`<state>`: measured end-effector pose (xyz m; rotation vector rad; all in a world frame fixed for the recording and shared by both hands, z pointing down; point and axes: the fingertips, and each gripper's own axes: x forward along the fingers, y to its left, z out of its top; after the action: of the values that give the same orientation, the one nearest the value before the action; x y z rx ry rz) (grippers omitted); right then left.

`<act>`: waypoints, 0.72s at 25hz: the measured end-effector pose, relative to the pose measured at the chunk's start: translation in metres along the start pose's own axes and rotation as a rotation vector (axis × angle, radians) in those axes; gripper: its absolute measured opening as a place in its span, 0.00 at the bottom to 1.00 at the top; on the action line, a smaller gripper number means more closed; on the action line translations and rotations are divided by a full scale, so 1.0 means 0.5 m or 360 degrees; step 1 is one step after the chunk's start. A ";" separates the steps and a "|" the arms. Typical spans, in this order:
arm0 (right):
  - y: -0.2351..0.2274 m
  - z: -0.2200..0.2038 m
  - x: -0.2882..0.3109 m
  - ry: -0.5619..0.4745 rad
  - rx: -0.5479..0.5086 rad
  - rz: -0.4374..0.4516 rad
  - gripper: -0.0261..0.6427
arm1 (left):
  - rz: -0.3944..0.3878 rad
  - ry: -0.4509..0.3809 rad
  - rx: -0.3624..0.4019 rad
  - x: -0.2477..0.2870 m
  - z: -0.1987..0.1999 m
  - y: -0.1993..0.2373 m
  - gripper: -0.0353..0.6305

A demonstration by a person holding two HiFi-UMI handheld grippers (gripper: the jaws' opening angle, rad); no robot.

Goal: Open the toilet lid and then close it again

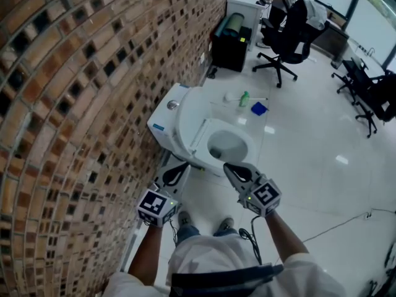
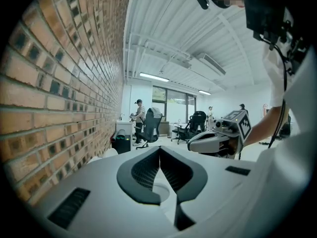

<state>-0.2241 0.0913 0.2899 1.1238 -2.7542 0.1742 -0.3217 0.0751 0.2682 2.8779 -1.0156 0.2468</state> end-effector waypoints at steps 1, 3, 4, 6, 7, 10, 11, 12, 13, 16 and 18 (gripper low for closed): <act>-0.001 -0.003 0.002 0.0004 0.0004 0.0001 0.02 | 0.0009 -0.0024 -0.0017 0.000 0.001 0.004 0.05; -0.002 -0.007 0.006 0.0013 0.0011 -0.0001 0.02 | 0.0020 -0.0044 -0.0036 0.001 0.000 0.008 0.05; -0.004 -0.008 0.009 0.0016 0.0013 -0.0004 0.02 | 0.0023 -0.0040 -0.0031 0.002 -0.002 0.009 0.05; -0.009 -0.009 0.016 0.0018 0.0019 -0.0013 0.02 | 0.0032 -0.0036 -0.0022 0.005 -0.005 0.014 0.05; -0.011 -0.010 0.021 0.0022 0.0022 -0.0018 0.02 | 0.0038 -0.0040 -0.0026 0.005 -0.006 0.019 0.05; -0.017 -0.013 0.037 0.0041 0.0032 -0.0028 0.02 | 0.0058 -0.0054 -0.0044 0.004 -0.007 0.035 0.05; -0.019 -0.015 0.043 0.0050 0.0037 -0.0032 0.02 | 0.0064 -0.0055 -0.0048 0.003 -0.007 0.041 0.05; -0.022 -0.017 0.050 0.0061 0.0041 -0.0039 0.02 | 0.0070 -0.0055 -0.0051 0.003 -0.007 0.049 0.05; -0.026 -0.020 0.058 0.0071 0.0047 -0.0050 0.02 | 0.0077 -0.0054 -0.0052 0.002 -0.008 0.058 0.05; -0.037 -0.031 0.089 0.0093 0.0059 -0.0109 0.02 | 0.0103 -0.0046 -0.0054 -0.003 -0.014 0.092 0.05; -0.043 -0.041 0.110 0.0130 0.0074 -0.0183 0.02 | 0.0123 -0.0041 -0.0064 -0.010 -0.020 0.116 0.05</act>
<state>-0.2456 0.0416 0.3215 1.2540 -2.6185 0.2648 -0.3634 0.0343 0.2785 2.8164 -1.1244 0.1924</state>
